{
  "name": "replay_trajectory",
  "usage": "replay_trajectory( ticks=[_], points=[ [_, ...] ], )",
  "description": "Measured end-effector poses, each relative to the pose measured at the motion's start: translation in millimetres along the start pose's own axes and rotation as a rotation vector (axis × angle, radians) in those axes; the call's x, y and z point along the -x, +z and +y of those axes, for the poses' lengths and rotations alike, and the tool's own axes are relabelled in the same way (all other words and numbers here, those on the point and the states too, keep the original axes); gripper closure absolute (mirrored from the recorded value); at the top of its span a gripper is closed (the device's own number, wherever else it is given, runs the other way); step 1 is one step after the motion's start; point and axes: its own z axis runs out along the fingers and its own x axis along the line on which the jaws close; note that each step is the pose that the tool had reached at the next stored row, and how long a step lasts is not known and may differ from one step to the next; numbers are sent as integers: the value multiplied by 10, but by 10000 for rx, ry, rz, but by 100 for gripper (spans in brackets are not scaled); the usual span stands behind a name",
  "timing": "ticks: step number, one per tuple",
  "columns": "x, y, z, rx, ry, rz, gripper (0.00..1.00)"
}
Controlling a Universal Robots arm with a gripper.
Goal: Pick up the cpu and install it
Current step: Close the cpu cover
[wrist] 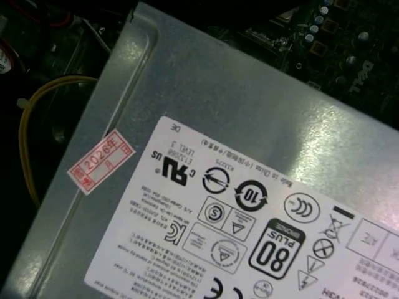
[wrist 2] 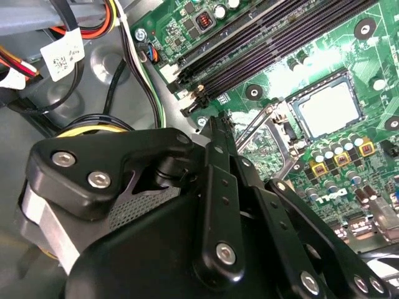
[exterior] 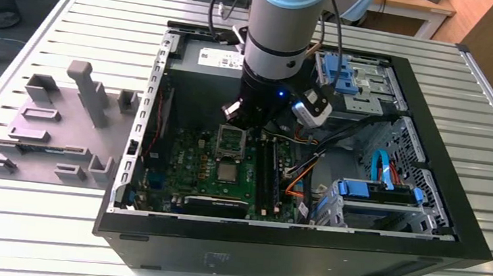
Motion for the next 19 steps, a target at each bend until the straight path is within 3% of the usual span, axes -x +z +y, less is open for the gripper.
replay_trajectory(
  ticks=[4,19],
  points=[
    [-1,0,1,11,-416,31,89],
    [-1,-19,2,-5,-1201,109,89]
  ],
)
